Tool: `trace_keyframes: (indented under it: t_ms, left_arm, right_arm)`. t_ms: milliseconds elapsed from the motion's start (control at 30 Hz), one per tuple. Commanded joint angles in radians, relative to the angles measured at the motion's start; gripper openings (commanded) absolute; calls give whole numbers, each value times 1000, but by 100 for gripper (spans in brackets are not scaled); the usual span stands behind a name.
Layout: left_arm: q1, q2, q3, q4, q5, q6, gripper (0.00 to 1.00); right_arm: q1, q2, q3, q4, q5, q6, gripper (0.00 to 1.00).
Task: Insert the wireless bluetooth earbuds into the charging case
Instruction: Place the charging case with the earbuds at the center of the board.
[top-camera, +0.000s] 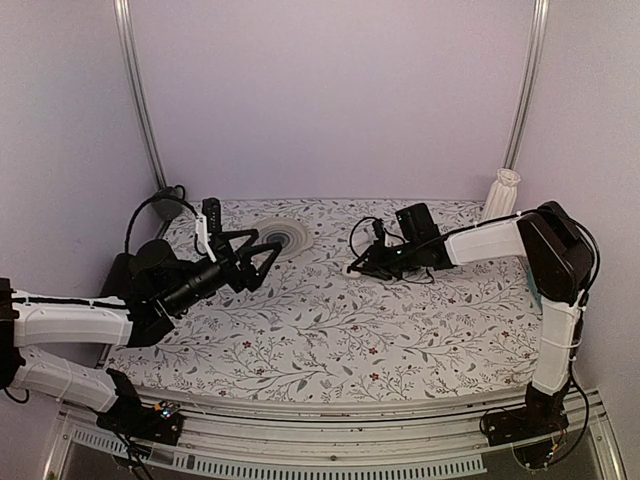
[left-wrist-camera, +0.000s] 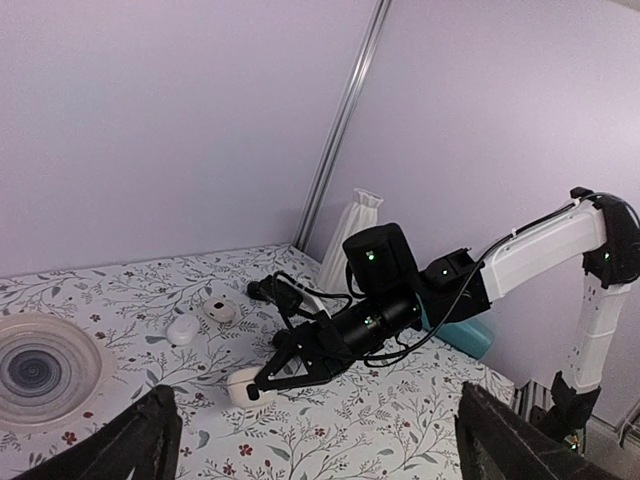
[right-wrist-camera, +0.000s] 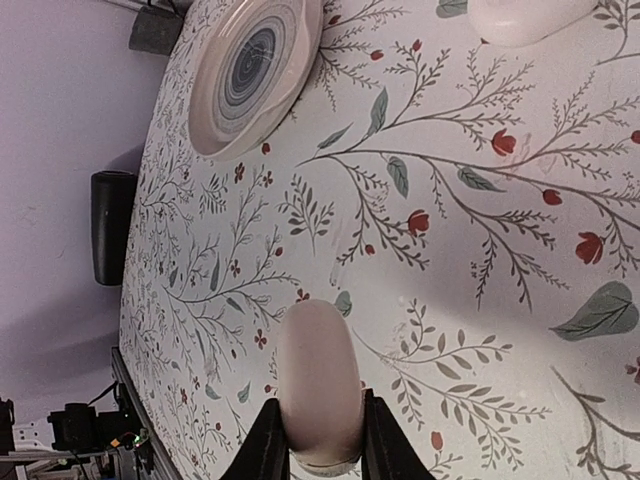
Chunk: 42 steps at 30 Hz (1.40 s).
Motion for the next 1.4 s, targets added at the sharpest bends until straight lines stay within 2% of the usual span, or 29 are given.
trace_keyframes:
  t_ms: [0,233,533,1067,1367]
  left_arm:
    - [16,-14,-19,-16,-14,12,96]
    - [17,-5,-26,0,-9,2,96]
    - [20,4,-25,12,-20,5,96]
    - [23,22,-17,24,3,2,96]
    - [28,25,-19,28,5,4,96]
  right_arm:
    - [-17,58,67,-18,-35,20,4]
    - [-18,97,81,-41,-18,16,5]
    - [-19,92,69,-84,9,-6,13]
    - [-18,-8,39,-168,105,-63,49]
    - [-19,-132,13,-230,196,-103,69]
